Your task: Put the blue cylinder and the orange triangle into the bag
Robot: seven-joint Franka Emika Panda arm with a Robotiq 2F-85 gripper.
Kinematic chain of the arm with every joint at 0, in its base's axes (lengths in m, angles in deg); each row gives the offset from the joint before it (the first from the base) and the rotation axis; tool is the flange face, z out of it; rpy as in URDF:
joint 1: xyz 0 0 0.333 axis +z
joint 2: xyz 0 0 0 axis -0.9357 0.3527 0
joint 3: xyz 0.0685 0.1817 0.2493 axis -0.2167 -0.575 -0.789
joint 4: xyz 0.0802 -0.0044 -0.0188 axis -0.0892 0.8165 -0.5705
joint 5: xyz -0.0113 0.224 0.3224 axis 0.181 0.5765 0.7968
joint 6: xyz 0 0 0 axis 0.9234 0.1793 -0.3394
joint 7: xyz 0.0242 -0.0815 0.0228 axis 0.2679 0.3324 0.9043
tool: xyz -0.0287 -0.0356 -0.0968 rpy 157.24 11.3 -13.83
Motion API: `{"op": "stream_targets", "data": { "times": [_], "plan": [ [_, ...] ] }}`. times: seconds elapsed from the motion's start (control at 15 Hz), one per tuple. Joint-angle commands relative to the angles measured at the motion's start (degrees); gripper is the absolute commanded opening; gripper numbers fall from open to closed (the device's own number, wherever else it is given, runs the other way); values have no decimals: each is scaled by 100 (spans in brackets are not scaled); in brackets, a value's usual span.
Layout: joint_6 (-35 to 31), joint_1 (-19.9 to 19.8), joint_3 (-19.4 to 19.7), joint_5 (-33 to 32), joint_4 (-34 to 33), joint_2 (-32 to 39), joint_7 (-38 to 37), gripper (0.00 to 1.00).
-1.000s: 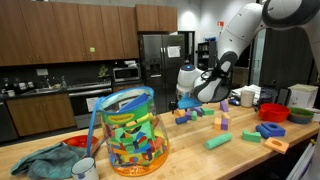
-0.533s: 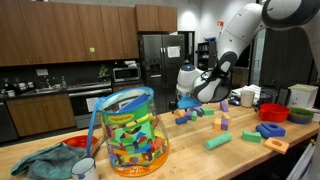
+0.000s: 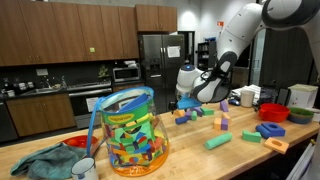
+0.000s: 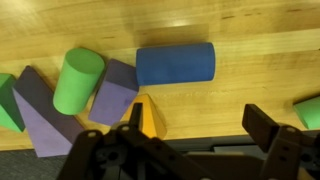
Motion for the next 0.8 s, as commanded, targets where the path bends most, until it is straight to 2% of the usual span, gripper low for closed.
{"op": "stream_targets", "data": {
  "times": [0.0,0.4,0.73],
  "plan": [
    [-17,94,-71,155,79,-32,-343,100],
    [-109,485,106,-173,39,20,-1496,100],
    [-120,721,413,-658,-199,48,-2245,100]
  ]
}}
